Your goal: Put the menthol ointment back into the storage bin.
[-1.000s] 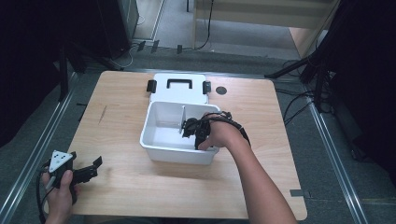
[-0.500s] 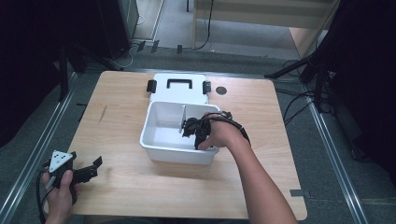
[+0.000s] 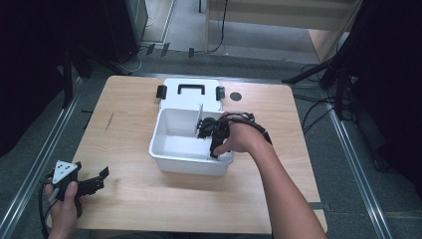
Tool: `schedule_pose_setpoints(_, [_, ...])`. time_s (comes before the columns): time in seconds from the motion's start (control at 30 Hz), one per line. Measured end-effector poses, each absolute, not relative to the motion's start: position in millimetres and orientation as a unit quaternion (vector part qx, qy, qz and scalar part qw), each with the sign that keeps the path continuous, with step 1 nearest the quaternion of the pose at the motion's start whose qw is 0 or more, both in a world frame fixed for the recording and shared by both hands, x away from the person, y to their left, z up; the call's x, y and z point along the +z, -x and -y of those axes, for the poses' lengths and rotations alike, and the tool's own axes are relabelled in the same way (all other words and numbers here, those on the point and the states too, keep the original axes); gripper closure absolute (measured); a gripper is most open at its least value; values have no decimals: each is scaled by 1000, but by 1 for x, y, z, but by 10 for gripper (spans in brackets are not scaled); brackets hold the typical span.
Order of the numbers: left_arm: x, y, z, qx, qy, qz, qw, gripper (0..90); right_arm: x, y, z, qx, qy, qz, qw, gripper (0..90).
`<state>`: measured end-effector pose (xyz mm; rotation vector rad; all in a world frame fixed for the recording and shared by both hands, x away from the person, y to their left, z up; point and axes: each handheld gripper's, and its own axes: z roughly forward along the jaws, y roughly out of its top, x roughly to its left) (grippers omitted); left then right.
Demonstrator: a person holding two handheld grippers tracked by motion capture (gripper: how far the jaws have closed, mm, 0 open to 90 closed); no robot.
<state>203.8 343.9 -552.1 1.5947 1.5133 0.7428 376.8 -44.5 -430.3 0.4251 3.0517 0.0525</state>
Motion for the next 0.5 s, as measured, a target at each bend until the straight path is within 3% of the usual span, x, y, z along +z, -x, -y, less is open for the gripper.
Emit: schedule_pose_setpoints(0.5, [-552,-204,-344,293,-632,-597,397,16,-376,-364,70,57,-141,-987,57,387])
